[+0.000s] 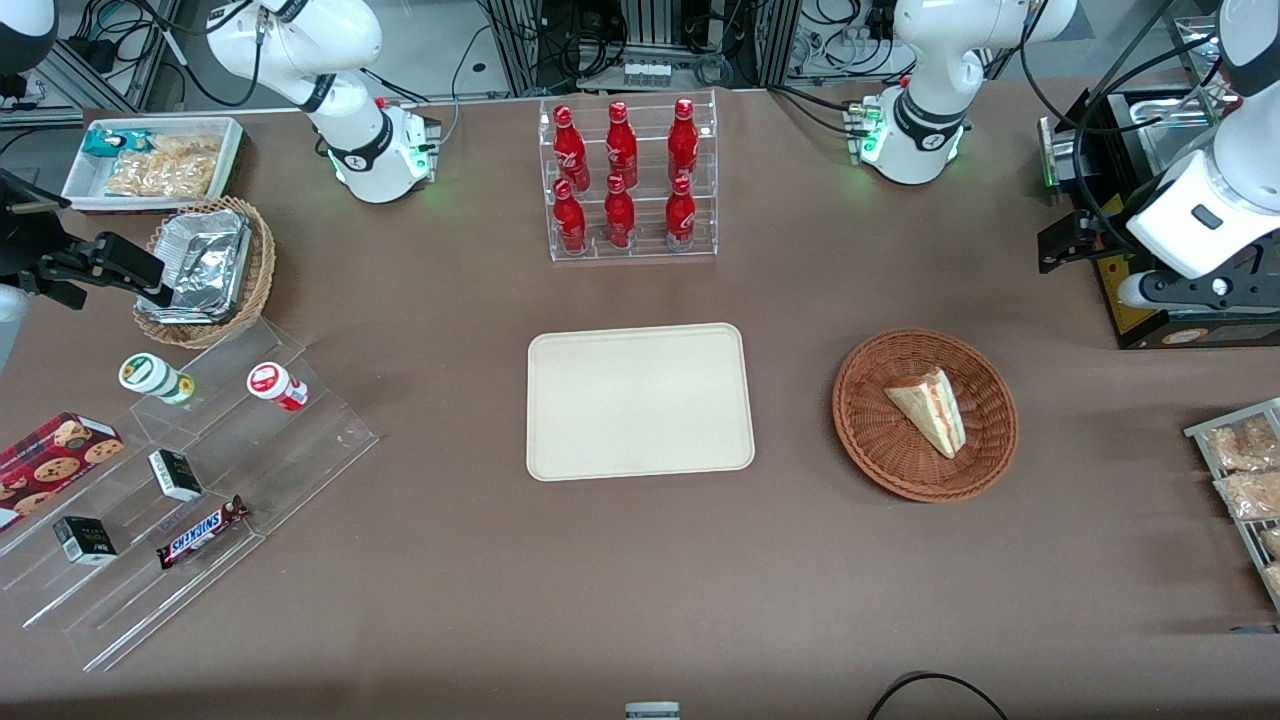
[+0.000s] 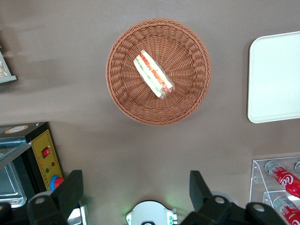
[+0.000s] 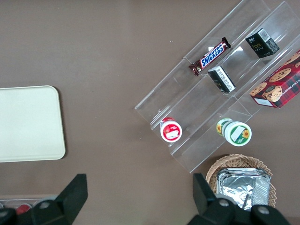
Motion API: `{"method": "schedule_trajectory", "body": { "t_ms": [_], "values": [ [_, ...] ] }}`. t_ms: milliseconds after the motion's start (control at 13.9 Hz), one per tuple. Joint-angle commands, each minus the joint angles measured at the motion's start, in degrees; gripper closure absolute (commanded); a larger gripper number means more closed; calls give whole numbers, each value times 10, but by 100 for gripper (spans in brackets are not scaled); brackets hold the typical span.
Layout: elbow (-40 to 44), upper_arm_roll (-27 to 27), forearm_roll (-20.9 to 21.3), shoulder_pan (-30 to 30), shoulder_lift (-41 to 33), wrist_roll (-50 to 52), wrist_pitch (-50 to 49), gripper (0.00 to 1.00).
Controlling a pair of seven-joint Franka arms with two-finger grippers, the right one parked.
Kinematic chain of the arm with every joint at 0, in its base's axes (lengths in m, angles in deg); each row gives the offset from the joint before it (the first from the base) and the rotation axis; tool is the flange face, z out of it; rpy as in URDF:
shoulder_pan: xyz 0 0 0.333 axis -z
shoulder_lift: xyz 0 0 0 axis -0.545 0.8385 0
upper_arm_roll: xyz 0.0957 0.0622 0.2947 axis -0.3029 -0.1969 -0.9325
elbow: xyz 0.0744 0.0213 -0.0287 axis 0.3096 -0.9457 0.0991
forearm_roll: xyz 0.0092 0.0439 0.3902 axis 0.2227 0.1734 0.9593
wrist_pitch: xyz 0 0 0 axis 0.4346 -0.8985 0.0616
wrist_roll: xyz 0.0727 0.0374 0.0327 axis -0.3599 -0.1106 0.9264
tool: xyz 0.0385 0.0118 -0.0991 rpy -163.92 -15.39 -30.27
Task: Place sandwich from basket to tray
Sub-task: 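Move the left gripper over the sandwich in the woven basket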
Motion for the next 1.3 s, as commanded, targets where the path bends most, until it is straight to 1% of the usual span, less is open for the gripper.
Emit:
{"method": "schedule_trajectory", "body": {
  "t_ms": [0,144,360,576,936,1224],
  "values": [
    [4,2,-6,-3,-1,-10,-1,0],
    [-8,2,-6,-3,5,-8,4,0],
    [-18,2,-6,-3,41,-7,20,0],
    [-87,3,-5,-2,39,15,94,0],
    [-203,3,-2,9,38,16,240,0],
    [-291,3,-1,11,35,66,346,0]
  ]
}}
